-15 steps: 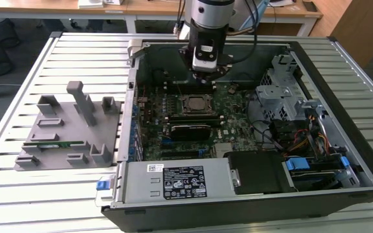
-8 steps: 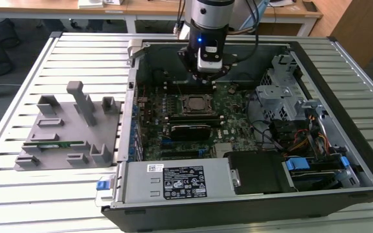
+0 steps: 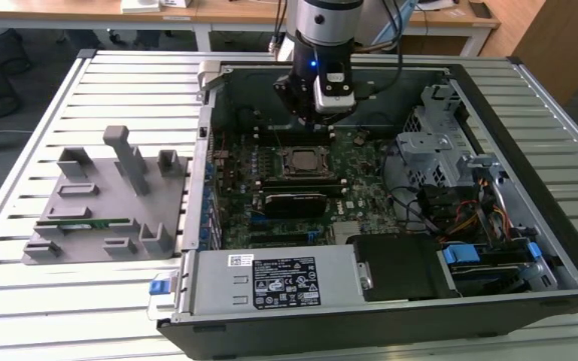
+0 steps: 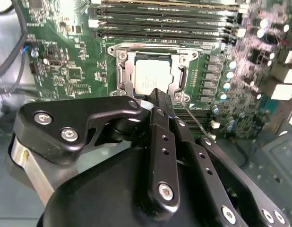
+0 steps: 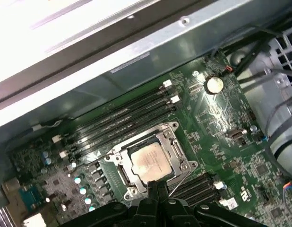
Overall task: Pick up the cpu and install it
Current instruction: 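Install the first cpu locking lever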
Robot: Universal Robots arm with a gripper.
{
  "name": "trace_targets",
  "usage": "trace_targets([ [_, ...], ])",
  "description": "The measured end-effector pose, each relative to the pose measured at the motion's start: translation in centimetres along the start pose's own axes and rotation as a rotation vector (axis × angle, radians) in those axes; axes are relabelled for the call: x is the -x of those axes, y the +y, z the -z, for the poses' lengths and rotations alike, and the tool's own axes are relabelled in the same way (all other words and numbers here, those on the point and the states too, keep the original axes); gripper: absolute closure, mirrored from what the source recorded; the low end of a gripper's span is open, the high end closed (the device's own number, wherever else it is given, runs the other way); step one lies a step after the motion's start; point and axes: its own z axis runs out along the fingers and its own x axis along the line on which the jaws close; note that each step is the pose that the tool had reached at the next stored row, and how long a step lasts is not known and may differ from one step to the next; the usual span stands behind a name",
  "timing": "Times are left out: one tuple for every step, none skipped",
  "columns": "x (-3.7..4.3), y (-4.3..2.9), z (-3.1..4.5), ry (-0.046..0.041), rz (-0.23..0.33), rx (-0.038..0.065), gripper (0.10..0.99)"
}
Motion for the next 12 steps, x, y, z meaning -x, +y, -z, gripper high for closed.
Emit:
trace_targets([
  [0.00, 0.00, -0.01, -0.0002, 0.017, 0.000, 0.980],
  [0.00, 0.00, -0.02, -0.0004, 0.034, 0.000, 0.980],
  [0.00, 0.00, -0.03, -0.0005, 0.052, 0.000, 0.980],
  [0.00, 0.00, -0.04, -0.0007, 0.069, -0.001, 0.980],
  [0.00, 0.00, -0.05, -0.0008, 0.086, -0.001, 0.980],
  [0.00, 0.00, -0.06, -0.0009, 0.104, -0.001, 0.980],
  [0.00, 0.00, -0.07, -0.0010, 0.121, -0.001, 0.980],
  [0.00, 0.00, -0.08, -0.0011, 0.139, -0.001, 0.980],
  [0.00, 0.00, -0.09, -0.0011, 0.156, -0.002, 0.980],
  [0.00, 0.00, -0.10, -0.0012, 0.173, -0.002, 0.980],
  [0.00, 0.00, -0.11, -0.0013, 0.190, -0.002, 0.980],
  [0.00, 0.00, -0.12, -0.0015, 0.208, -0.002, 0.980],
])
